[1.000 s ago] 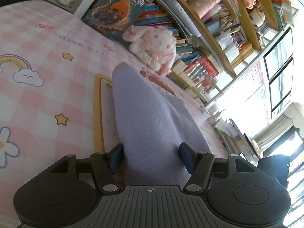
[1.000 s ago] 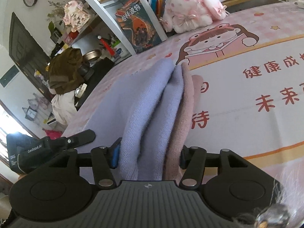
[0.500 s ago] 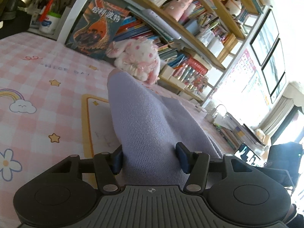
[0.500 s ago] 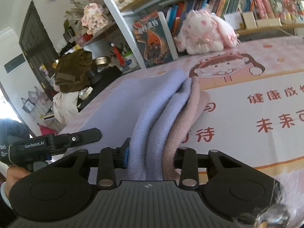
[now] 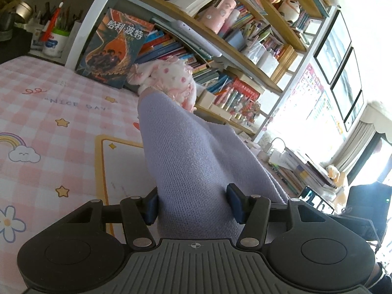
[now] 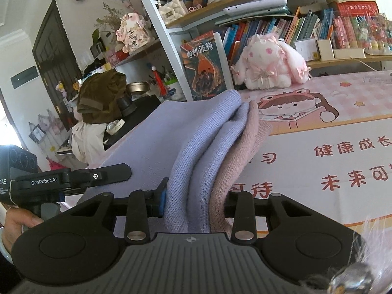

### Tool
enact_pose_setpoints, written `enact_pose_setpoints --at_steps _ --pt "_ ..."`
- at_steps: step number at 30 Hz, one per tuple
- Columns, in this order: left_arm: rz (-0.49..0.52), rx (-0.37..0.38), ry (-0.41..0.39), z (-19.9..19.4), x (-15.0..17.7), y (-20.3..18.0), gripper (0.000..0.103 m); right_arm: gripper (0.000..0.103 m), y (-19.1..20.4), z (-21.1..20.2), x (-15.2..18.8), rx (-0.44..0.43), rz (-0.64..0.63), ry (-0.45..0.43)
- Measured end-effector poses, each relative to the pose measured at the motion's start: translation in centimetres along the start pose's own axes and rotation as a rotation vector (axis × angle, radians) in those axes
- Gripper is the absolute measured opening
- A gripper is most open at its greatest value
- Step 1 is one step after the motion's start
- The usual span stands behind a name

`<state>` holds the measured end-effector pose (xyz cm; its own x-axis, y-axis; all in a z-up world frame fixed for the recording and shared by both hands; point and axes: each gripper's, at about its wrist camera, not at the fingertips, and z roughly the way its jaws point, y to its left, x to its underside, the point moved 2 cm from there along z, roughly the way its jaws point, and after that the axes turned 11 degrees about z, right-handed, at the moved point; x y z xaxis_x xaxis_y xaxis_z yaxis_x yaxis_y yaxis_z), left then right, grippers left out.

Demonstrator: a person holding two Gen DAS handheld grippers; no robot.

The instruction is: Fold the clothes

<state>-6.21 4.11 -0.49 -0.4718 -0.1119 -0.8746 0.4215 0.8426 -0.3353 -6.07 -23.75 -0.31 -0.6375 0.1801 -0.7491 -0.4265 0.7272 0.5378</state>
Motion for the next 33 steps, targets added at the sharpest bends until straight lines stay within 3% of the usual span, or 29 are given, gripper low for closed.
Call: enact_pose_setpoints --at_steps 22,33 --pt "0.007 0.002 0.0 1.1 -0.9 0.8 0.055 0.033 -0.5 0.7 -0.8 -0.006 0.003 -0.001" --pt "0.008 -0.01 -0.006 3.0 -2.7 2.9 0.055 0.033 -0.5 3.5 -3.1 -0.002 -0.06 0.011"
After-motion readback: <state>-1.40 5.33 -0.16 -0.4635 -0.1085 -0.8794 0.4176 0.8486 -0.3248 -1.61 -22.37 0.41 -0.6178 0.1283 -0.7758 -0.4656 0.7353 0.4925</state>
